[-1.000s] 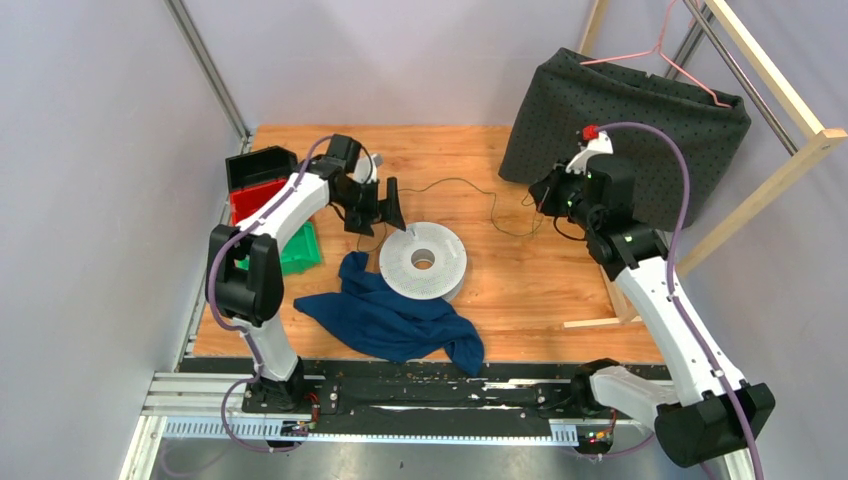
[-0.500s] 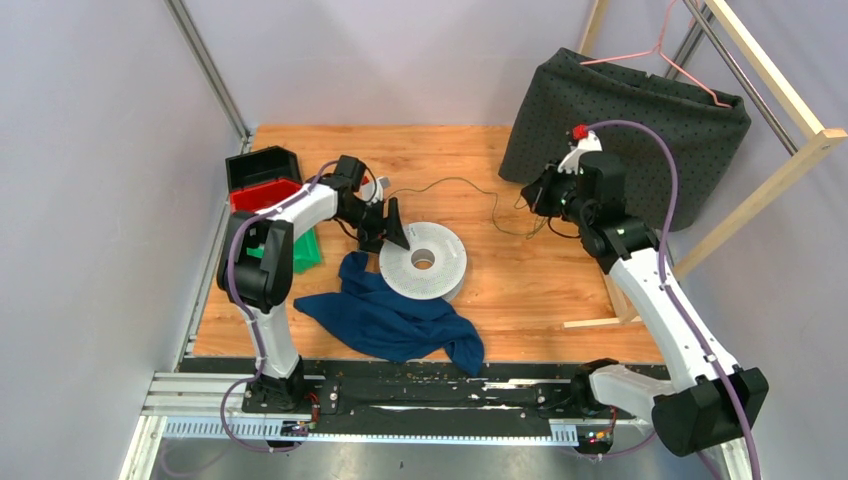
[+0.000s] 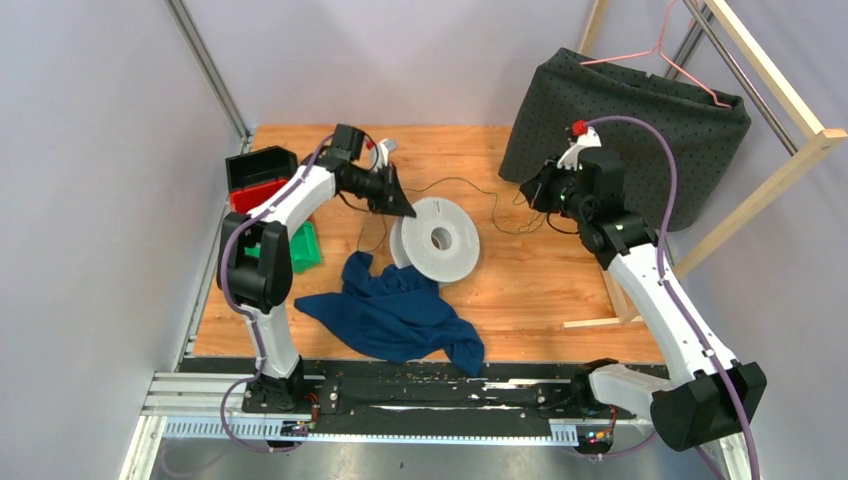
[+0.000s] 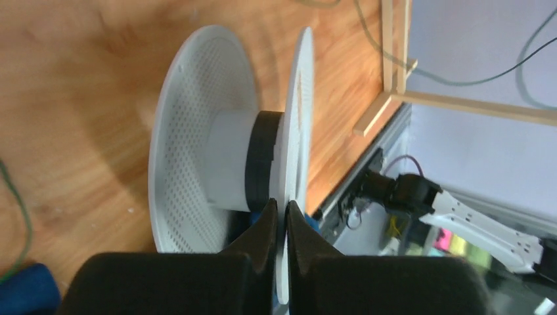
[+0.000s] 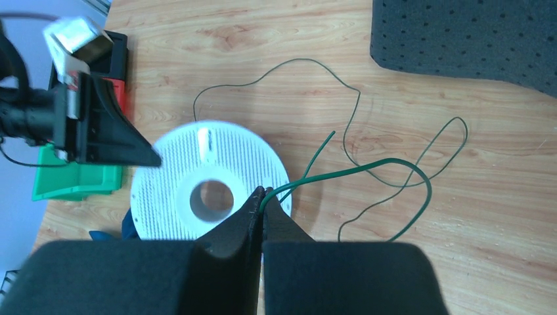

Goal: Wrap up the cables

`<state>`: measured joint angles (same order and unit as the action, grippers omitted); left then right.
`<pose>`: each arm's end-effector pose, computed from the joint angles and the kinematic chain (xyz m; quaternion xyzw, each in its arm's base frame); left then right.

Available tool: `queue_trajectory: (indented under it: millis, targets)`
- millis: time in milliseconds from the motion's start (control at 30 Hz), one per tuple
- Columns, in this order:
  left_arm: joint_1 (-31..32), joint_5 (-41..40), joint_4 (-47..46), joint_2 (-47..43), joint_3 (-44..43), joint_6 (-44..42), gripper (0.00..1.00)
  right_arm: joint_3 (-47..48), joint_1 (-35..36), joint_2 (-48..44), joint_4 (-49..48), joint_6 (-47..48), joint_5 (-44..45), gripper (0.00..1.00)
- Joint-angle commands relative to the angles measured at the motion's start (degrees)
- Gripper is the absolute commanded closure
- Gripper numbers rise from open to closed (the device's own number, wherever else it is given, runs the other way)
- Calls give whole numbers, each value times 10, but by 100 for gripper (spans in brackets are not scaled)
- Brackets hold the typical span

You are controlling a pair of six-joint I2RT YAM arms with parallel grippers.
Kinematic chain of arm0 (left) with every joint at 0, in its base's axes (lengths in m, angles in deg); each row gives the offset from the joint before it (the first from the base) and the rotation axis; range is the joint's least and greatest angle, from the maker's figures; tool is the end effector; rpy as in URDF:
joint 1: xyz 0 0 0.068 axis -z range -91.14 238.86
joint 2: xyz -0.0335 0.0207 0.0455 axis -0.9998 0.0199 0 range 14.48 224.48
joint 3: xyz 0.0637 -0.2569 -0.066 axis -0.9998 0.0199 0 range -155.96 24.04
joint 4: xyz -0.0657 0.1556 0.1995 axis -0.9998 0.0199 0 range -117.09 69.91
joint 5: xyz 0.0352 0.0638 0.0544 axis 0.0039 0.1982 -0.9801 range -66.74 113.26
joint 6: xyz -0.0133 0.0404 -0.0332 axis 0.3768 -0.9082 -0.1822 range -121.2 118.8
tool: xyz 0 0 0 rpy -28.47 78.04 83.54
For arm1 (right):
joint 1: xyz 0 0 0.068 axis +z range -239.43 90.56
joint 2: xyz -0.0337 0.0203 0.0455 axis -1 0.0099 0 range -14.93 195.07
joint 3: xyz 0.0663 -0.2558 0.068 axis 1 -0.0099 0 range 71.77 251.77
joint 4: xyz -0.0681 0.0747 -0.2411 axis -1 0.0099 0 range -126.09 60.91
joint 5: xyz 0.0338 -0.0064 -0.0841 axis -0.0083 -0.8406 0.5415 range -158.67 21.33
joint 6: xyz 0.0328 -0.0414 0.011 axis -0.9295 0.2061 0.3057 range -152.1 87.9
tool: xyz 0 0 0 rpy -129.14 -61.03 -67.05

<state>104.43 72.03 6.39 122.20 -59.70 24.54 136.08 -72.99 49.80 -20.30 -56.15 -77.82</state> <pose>0.3791 -0.1335 0.2381 0.0378 0.8811 -0.4609 0.0990 0.2453 0.0784 0.3800 0.0051 0.7986 0.2669 0.5394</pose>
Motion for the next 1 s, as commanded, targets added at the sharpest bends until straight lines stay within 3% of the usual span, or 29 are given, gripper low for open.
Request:
queue_trajectory:
  millis: [0, 133, 233, 567, 733, 900, 967]
  targets:
    - [19, -128, 61, -52, -125, -59, 100, 26, -5, 3, -9, -4, 2, 99]
    - [93, -282, 83, -66, -200, -102, 100, 31, -6, 10, -6, -9, 11, 99]
    - [116, -350, 88, -67, -213, -103, 100, 31, -6, 12, -6, -11, 15, 99]
    - [215, -582, 54, -113, -116, -58, 100, 39, -6, 26, -11, -15, 10, 99]
    - [221, -601, -3, -144, -34, -20, 100, 44, -6, 35, -15, -17, 4, 99]
    - [232, -604, -3, -148, -6, -9, 100, 50, -6, 42, -16, -16, -1, 99]
    - [232, -594, 3, -148, -8, 8, 86, 51, -6, 43, -16, -15, -1, 99]
